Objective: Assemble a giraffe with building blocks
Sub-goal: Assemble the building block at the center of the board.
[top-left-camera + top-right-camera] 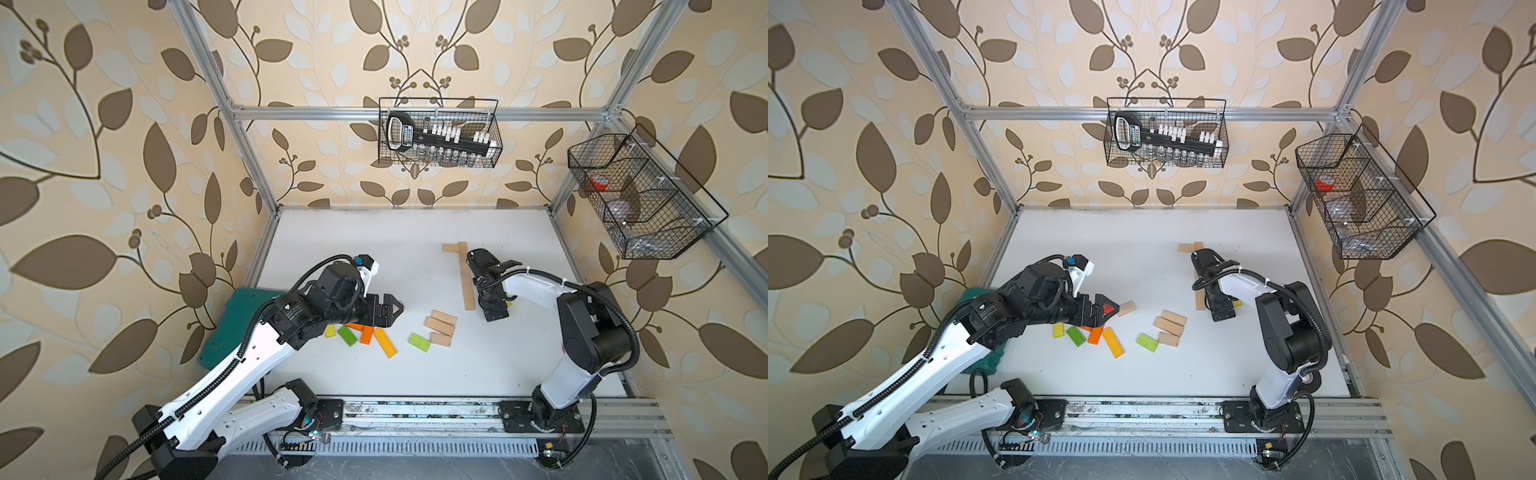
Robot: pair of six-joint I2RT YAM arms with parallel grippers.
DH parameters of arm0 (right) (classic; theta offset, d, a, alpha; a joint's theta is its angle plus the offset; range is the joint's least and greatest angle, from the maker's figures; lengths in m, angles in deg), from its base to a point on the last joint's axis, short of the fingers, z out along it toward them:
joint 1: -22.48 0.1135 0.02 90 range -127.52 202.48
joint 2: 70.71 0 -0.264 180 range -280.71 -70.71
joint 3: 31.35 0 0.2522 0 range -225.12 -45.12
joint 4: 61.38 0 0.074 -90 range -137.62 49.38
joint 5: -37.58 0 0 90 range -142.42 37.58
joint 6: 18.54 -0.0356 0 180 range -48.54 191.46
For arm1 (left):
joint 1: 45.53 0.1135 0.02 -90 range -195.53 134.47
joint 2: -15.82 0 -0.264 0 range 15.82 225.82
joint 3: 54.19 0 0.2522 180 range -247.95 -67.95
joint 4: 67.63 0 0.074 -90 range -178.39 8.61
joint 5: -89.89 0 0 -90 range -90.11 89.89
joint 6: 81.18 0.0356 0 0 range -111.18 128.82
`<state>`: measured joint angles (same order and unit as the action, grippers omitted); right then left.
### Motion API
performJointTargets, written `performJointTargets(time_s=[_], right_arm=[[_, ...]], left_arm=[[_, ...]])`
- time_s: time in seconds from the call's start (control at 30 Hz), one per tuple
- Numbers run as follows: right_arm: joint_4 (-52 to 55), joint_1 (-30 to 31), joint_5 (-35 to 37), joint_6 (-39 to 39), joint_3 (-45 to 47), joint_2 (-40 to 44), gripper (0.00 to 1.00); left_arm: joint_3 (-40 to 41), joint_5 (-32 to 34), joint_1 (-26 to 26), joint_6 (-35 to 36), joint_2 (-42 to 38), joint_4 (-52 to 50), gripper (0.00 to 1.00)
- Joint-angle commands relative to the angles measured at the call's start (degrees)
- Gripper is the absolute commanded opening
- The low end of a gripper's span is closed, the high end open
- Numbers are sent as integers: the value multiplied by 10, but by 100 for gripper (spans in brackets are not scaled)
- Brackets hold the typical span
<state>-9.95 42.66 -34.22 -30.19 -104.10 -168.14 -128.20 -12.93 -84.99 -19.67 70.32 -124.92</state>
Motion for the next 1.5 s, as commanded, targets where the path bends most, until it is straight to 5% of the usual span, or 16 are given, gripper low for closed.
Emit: performJointTargets(time_s=[0.0, 0.23, 0.53, 0.9, 1.47], right_arm=[[21, 0, -8, -79, 5, 53, 99], [18, -28, 43, 77, 17, 154, 99], [-50, -104, -10, 289, 12, 134, 99], [-94, -156, -100, 218, 100, 131, 81], [-95, -177, -103, 220, 88, 63, 70]], left_arm=[[-20, 13, -4, 12, -6, -4, 99], [-21, 11, -4, 12, 5, 5, 99], [-29, 11, -4, 16, 52, 23, 99], [-30, 10, -4, 24, 76, 26, 99], [-32, 14, -4, 34, 77, 23, 99]])
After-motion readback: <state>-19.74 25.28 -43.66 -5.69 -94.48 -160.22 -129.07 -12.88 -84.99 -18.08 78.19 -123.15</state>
